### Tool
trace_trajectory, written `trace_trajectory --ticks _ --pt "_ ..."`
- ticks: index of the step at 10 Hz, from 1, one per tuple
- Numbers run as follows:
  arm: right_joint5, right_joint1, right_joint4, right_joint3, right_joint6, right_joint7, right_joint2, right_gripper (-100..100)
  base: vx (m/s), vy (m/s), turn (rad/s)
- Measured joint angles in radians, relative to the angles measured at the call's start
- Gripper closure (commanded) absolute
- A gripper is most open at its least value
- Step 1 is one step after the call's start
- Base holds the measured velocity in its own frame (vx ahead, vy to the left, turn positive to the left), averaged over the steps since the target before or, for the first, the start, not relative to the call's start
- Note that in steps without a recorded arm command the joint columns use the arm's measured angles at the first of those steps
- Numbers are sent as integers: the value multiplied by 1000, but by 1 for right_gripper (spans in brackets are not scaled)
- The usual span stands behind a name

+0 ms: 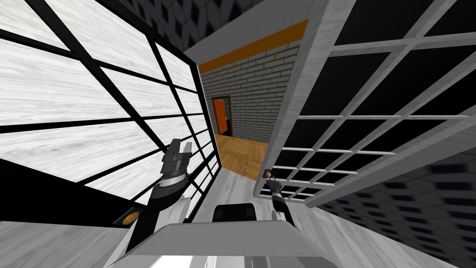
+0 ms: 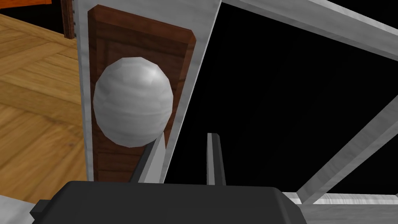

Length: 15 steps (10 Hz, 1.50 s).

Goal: Pull the door open

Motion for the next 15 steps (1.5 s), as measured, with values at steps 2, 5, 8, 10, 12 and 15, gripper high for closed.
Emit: trace_trajectory --ticks 2,5,8,10,12,15 --pt "-15 18 -11 4 3 -30 -17 -100 -114 -28 65" --pt "-26 30 -8 25 -5 -73 -26 -100 -103 -6 55" --pt "-42 68 -65 51 7 -116 -35 -100 -88 -22 50" --pt "-42 59 -41 62 -6 -140 -38 -100 -45 -5 28" --pt "-52 72 -67 75 -4 -171 -50 -100 -66 -16 58" --pt "-57 80 -69 98 -21 -209 -50 -100 -74 -22 44"
